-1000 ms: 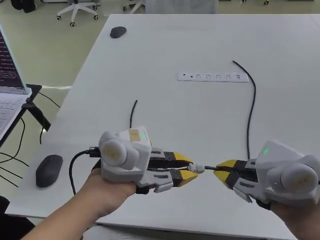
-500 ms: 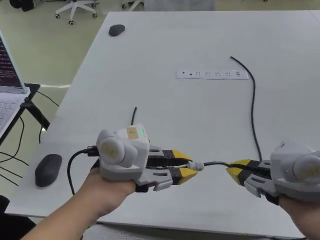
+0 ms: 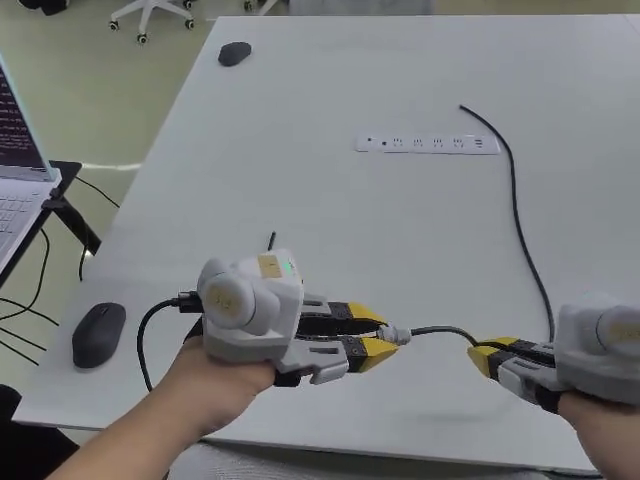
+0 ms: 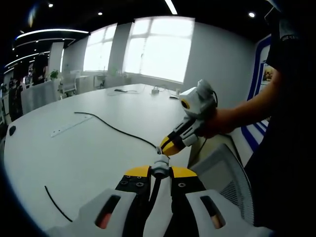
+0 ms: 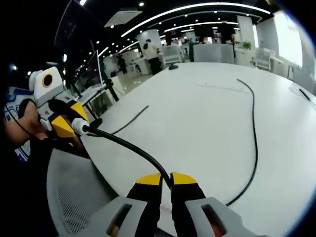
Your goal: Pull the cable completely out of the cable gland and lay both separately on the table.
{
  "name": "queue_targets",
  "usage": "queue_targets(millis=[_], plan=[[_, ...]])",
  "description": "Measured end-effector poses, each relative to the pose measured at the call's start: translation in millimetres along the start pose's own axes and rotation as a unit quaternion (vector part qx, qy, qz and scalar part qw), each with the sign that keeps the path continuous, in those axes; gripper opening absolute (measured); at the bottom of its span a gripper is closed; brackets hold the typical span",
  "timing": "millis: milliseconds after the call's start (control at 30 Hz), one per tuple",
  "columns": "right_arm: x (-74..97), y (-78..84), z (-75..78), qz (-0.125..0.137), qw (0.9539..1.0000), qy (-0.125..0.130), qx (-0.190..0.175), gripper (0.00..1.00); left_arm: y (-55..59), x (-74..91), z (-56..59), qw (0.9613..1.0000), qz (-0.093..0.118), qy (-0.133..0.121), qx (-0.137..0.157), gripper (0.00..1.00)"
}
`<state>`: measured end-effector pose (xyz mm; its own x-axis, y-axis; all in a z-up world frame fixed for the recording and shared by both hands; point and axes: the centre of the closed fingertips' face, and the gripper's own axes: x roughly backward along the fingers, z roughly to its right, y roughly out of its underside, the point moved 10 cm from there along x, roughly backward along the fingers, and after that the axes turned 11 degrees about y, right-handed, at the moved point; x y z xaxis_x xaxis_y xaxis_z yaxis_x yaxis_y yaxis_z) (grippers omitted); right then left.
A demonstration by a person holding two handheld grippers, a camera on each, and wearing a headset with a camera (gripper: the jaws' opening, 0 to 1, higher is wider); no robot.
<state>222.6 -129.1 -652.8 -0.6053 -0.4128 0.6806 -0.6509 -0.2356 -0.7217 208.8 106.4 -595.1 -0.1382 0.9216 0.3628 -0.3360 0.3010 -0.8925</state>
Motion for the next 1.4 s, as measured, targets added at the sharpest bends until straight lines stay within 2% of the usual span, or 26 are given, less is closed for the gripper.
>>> queue_targets(millis=[233,300,467,533,567,600,633,667,767,800,833,867,933,967,1000,1033,1067,1100,1167,1200,1267,1400], plan=[[4.0,-0.9,-0.6,0.007,1.0,0.002,0.0,0.02,-0.2,3.2,-1.5,1.0,-0.002,-0.002,0.004,0.15],[6.9,-2.4,-2.0,0.013,0.9998,0.007,0.013,0.03,-0.3,5.0,-2.9,0.9999,0.001,-0.005,0.008,0.15],[16.1,-4.4,-8.7,0.018,0.9969,0.008,0.076,0.04,-0.5,7.3,-3.2,0.9998,0.006,-0.006,0.015,0.15],[22.3,-9.1,-15.1,0.032,0.9956,0.003,0.088,0.13,-0.4,7.6,-2.4,0.9999,0.002,-0.005,0.011,0.15],[26.7,-14.5,-21.0,0.041,0.9952,-0.001,0.089,0.25,-0.4,7.7,-2.0,0.9999,-0.001,-0.005,0.011,0.15],[29.9,-18.6,-25.8,0.047,0.994,-0.005,0.099,0.31,-0.1,7.8,-2.1,0.9999,-0.002,-0.004,0.011,0.15],[32.7,-23.5,-29.7,0.056,0.9907,-0.007,0.124,0.31,0.0,7.9,-2.2,0.9999,-0.002,-0.005,0.011,0.15],[36.8,-29.7,-36.6,0.061,0.985,-0.009,0.161,0.28,-0.1,8.0,-2.1,0.9999,-0.003,-0.004,0.013,0.15],[38.1,-40.6,-53.2,0.062,0.973,-0.007,0.222,0.24,-0.9,7.8,-1.5,0.9999,-0.006,-0.005,0.011,0.15],[36.7,-44.3,-58.8,0.063,0.9666,-0.007,0.248,0.23,-1.5,7.5,-1.0,0.9999,-0.005,-0.004,0.011,0.15],[35.0,-47.0,-62.0,0.067,0.9626,-0.006,0.262,0.22,-2.1,7.1,-0.5,0.9999,-0.005,-0.003,0.01,0.15],[33.9,-49.7,-66.9,0.059,0.9589,-0.003,0.277,0.21,-2.6,6.5,-0.1,0.9999,-0.007,-0.003,0.008,0.15],[32.7,-54.0,-75.7,0.057,0.9565,-0.01,0.286,0.17,-2.9,5.9,0.4,0.9999,-0.007,-0.003,0.009,0.15],[31.3,-55.8,-81.7,0.052,0.9489,-0.018,0.311,0.15,-2.7,5.2,0.9,0.9999,-0.007,-0.002,0.009,0.15],[30.8,-55.7,-83.0,0.049,0.9432,-0.015,0.328,0.14,-2.5,4.8,1.1,0.9999,-0.007,-0.002,0.007,0.15],[29.6,-55.9,-86.1,0.049,0.9325,-0.006,0.358,0.12,-1.7,4.1,1.2,0.9999,-0.008,-0.003,0.006,0.15],[28.4,-55.0,-88.9,0.051,0.9294,-0.008,0.365,0.11,-0.9,3.6,1.5,0.9999,-0.011,-0.002,0.008,0.15],[27.7,-53.3,-90.6,0.048,0.9311,-0.012,0.361,0.1,-0.7,3.3,1.9,0.9999,-0.011,-0.002,0.008,0.15],[27.2,-52.7,-93.1,0.049,0.9316,-0.017,0.36,0.08,-0.2,2.7,2.3,0.9999,-0.013,-0.003,0.008,0.15],[26.6,-52.2,-94.4,0.049,0.9314,-0.019,0.36,0.08,0.1,2.5,2.5,0.9999,-0.014,-0.003,0.008,0.15],[26.0,-51.6,-95.7,0.048,0.9272,-0.017,0.371,0.06,0.9,2.0,2.9,0.9999,-0.013,-0.004,0.008,0.15],[25.7,-51.6,-93.7,0.048,0.9291,-0.018,0.366,0.04,1.9,0.3,3.6,0.9999,-0.013,-0.003,0.01,0.15]])
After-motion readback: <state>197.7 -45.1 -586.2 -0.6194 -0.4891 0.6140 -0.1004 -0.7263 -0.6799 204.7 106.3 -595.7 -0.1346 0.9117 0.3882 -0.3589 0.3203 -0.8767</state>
